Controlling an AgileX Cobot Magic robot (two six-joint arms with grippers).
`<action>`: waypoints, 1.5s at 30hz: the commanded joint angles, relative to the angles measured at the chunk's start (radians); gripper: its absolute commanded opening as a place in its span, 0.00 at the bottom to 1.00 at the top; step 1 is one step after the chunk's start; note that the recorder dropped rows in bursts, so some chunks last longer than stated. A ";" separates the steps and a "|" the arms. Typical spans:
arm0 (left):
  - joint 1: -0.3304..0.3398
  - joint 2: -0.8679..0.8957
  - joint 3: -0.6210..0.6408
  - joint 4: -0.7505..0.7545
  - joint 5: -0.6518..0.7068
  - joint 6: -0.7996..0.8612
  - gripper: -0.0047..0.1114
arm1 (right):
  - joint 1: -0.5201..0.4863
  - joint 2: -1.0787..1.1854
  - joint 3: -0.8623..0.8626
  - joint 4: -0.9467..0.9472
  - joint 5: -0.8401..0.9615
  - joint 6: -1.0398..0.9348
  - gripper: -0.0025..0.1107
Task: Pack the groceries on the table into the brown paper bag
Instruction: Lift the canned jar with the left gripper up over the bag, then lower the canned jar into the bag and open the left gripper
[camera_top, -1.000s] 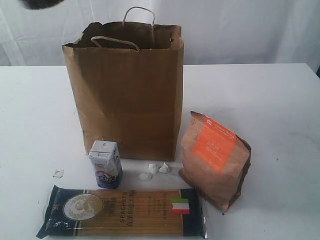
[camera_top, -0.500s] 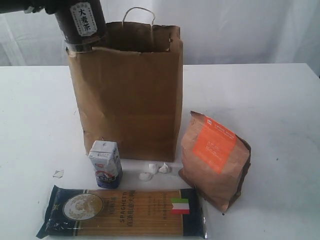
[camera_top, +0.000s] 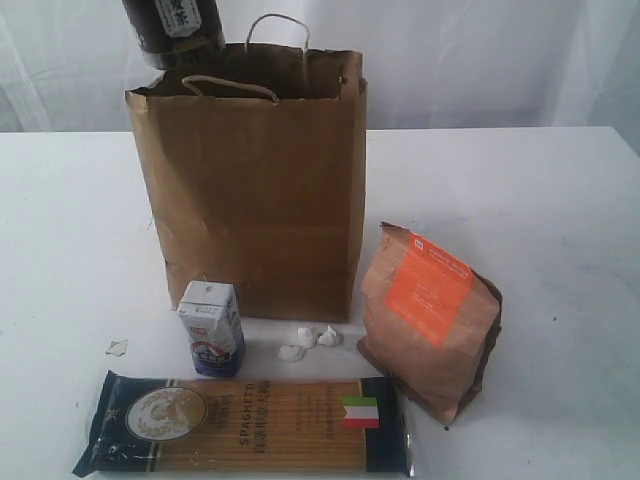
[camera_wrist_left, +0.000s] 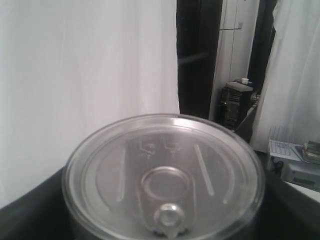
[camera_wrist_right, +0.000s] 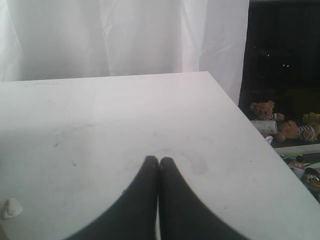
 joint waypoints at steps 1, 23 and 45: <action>-0.004 0.067 -0.010 -0.063 0.133 -0.008 0.04 | -0.006 0.002 0.004 0.001 -0.004 -0.004 0.02; -0.005 0.136 -0.010 0.043 0.225 0.014 0.04 | -0.006 0.002 0.004 0.001 -0.004 -0.004 0.02; -0.005 0.167 -0.010 0.128 0.256 0.054 0.35 | -0.006 0.002 0.004 0.001 -0.004 -0.004 0.02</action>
